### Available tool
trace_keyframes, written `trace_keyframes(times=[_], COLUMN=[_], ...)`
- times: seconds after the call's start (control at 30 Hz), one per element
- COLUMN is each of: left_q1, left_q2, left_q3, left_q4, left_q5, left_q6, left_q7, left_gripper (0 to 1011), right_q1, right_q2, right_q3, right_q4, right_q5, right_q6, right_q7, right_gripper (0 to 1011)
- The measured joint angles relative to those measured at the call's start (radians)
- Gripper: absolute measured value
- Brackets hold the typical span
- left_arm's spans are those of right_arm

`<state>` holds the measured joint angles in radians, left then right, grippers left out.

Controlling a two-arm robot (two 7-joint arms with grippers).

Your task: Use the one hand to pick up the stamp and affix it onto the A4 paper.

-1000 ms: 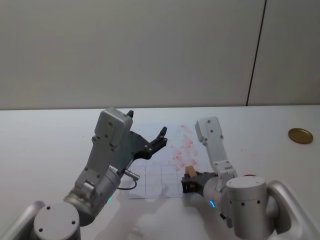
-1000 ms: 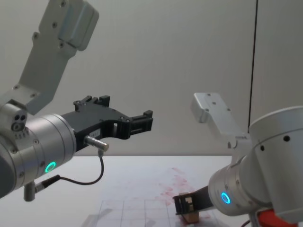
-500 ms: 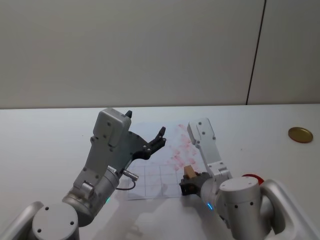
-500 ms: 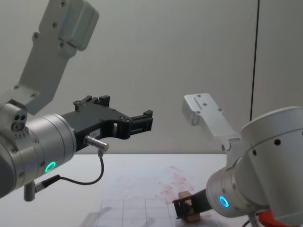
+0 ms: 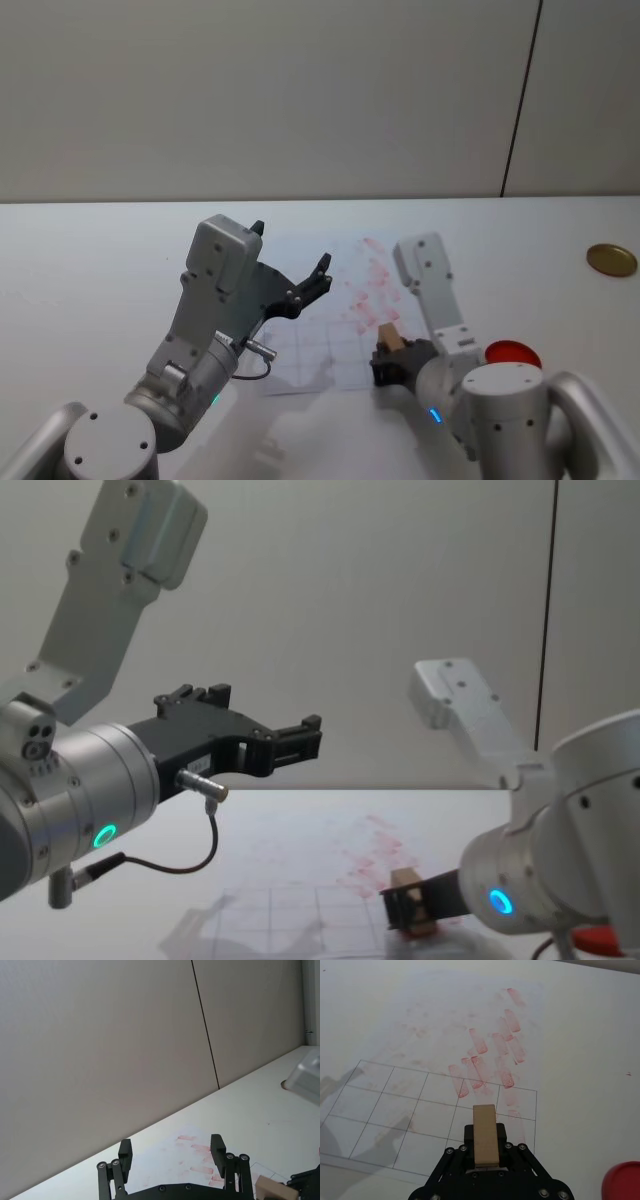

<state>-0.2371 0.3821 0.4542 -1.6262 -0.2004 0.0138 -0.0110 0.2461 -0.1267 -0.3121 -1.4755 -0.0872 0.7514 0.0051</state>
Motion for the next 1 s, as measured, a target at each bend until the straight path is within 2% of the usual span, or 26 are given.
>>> trace_keyframes(times=[0.17, 0.33, 0.5, 0.7, 1.0], left_q1=[0.0, 0.0, 0.0, 0.0, 0.0], left_q2=[0.0, 0.0, 0.0, 0.0, 0.0], left_q3=[0.0, 0.0, 0.0, 0.0, 0.0], left_q4=[0.0, 0.0, 0.0, 0.0, 0.0], left_q5=[0.0, 0.0, 0.0, 0.0, 0.0], left_q6=[0.0, 0.0, 0.0, 0.0, 0.0], left_q7=[0.0, 0.0, 0.0, 0.0, 0.0], left_gripper=[993, 993, 993, 993, 993], right_q1=[-0.017, -0.043, -0.063, -0.092, -0.129], right_q2=[0.008, 0.02, 0.033, 0.054, 0.083], right_q3=[0.011, 0.03, 0.047, 0.075, 0.11], right_q4=[-0.054, -0.135, -0.191, -0.255, -0.309], right_q5=[0.022, 0.063, 0.096, 0.133, 0.171], right_q6=[-0.041, -0.103, -0.14, -0.166, -0.169], right_q7=[-0.005, -0.013, -0.026, -0.05, -0.078], right_gripper=[216, 216, 216, 214, 216])
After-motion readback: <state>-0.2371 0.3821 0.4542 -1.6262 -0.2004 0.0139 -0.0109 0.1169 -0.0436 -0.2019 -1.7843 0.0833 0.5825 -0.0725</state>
